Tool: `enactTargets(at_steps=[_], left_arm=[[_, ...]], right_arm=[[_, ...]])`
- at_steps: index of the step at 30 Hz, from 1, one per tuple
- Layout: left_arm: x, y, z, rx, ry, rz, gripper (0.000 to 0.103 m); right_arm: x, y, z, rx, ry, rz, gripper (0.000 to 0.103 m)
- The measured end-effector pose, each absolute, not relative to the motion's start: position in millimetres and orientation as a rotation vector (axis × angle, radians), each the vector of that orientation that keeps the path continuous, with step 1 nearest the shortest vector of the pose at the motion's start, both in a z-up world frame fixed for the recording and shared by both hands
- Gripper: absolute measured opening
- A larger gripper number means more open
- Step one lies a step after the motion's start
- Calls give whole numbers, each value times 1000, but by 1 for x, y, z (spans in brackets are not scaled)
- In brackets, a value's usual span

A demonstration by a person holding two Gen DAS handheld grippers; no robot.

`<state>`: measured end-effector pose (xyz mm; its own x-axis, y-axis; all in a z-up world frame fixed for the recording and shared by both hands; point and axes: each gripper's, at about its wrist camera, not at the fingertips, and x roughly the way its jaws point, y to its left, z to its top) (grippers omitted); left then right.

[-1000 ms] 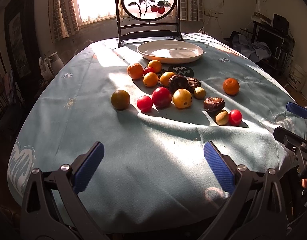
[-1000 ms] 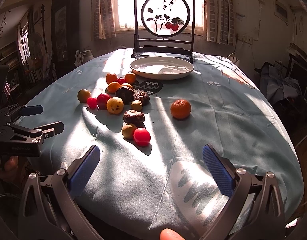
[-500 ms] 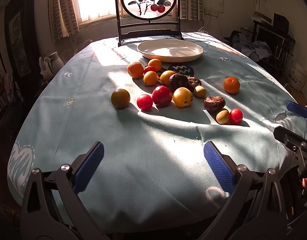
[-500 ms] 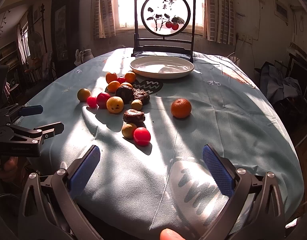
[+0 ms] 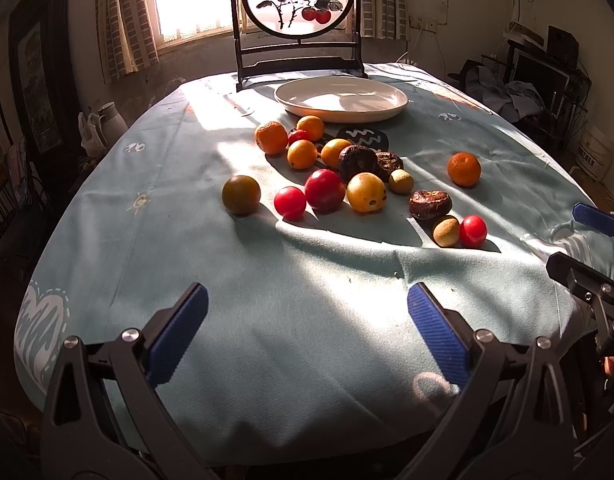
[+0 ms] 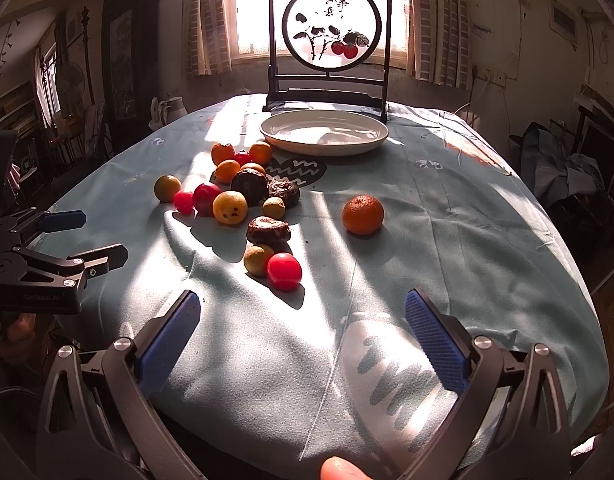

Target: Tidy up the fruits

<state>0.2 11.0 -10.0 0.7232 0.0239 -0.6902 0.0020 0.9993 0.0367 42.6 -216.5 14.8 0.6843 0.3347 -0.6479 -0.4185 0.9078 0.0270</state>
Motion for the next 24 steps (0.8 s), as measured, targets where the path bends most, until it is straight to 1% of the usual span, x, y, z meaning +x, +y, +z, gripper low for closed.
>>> enactTargets(at_steps=[12,23,24], left_arm=[[0,12,-19,34,779,15,101],[10,20,-32,15,829,23,101],[11,22,-33,8,835,23,101]], right_arm=[[44,-215,7,-126,710,432,102],[56,-212,-12,-42,778,524,102],[57,-210,-15,-41,776,533,97]])
